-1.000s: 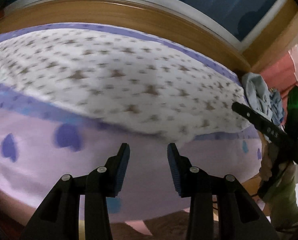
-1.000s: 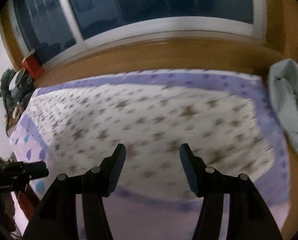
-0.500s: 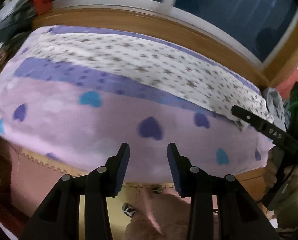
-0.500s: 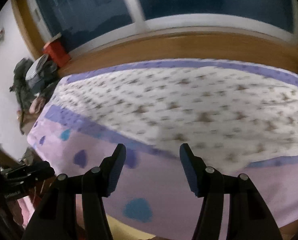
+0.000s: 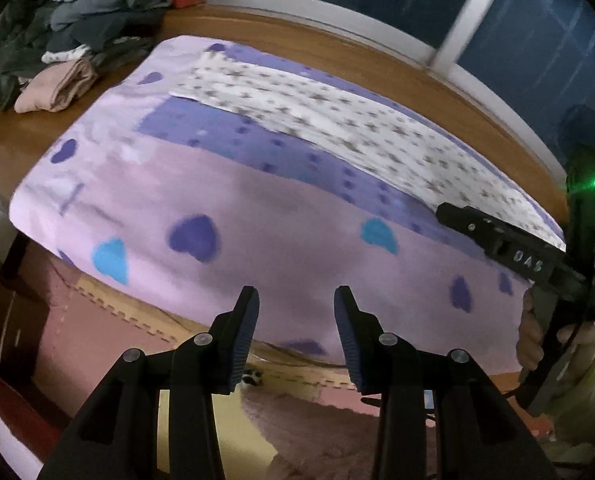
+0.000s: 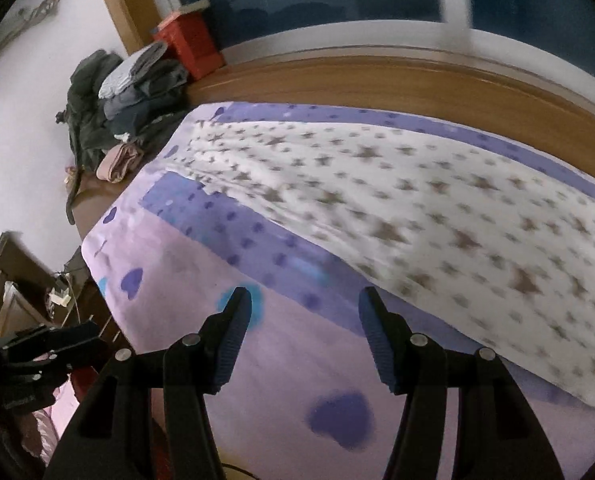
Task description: Fold clothes
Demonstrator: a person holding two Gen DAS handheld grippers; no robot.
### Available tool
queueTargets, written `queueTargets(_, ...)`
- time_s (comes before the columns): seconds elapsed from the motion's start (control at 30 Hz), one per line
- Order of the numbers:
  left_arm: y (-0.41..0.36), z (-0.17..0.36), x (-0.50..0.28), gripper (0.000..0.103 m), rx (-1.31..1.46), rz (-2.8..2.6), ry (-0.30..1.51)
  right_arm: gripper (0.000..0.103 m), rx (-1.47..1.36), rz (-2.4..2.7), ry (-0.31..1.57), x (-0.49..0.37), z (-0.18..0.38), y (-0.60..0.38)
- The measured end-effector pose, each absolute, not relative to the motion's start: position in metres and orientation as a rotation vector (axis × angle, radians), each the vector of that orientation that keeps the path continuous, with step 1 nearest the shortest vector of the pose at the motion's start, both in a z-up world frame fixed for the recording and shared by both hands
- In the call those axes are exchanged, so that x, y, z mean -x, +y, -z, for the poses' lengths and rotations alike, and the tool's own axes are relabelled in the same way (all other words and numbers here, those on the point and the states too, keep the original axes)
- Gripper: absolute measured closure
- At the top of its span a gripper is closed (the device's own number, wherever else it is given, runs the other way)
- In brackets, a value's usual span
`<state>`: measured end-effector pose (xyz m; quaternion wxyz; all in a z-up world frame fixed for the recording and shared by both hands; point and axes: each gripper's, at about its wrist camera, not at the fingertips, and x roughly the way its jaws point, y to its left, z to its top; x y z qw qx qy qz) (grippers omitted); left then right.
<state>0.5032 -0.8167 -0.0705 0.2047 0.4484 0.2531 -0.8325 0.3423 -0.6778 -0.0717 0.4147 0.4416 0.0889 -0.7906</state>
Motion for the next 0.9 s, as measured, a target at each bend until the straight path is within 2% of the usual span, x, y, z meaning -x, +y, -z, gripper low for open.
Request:
queueTargets(0.17, -0.867, 0.07, -0.506, 0.064, -1.292, 2.297, 0.66, 0.047, -1.142, 1.984, 0.211, -0.338, 0.088, -0.728)
queueTargets(0.5, -0.941, 0.067, -0.499, 0.064, -1.288, 2.312, 0.744, 0.046, -1.159, 2.013, 0.239, -0.345, 0.094, -0.774)
queueTargets(0.9, -1.043, 0.071, -0.435, 0.063, -1.445, 2.541, 0.607, 0.046, -1.091, 2.219, 0.29, -0.374, 0.084, -0.825)
